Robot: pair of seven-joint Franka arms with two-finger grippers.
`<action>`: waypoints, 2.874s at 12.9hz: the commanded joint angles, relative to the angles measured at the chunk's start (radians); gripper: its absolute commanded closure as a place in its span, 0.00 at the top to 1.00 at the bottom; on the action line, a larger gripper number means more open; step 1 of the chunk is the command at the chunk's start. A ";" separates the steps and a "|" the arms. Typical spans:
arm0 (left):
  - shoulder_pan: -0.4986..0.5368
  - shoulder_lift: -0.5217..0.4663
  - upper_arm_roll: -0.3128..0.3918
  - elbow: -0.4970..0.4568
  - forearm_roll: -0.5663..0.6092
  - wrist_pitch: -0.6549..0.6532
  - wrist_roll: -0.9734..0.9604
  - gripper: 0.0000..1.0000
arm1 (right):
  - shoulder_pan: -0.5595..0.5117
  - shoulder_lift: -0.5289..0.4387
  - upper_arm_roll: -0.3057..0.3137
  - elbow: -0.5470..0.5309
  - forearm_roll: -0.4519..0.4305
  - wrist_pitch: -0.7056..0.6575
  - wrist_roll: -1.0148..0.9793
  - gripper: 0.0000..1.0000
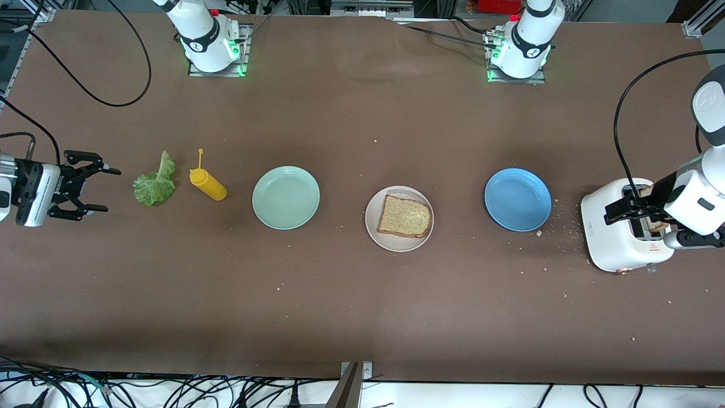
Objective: Make sandwich in beige plate with both arms
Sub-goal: 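Lower the right gripper around the yellow mustard bottle, then grasp the mustard bottle upright and lift it with the right gripper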
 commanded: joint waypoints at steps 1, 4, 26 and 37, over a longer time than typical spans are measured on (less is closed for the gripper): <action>-0.004 -0.006 -0.004 -0.005 0.037 -0.007 -0.016 1.00 | -0.011 -0.005 0.006 -0.017 0.028 0.002 -0.091 0.99; -0.004 -0.006 -0.004 -0.005 0.037 -0.007 -0.018 1.00 | -0.029 0.012 0.006 -0.018 0.061 -0.006 -0.121 0.99; -0.009 -0.003 -0.005 -0.008 0.037 -0.007 -0.018 1.00 | -0.100 0.236 0.004 -0.307 0.508 -0.057 -0.754 0.98; -0.012 -0.003 -0.004 -0.008 0.037 -0.007 -0.027 1.00 | -0.073 0.338 0.009 -0.347 0.645 -0.078 -0.832 0.98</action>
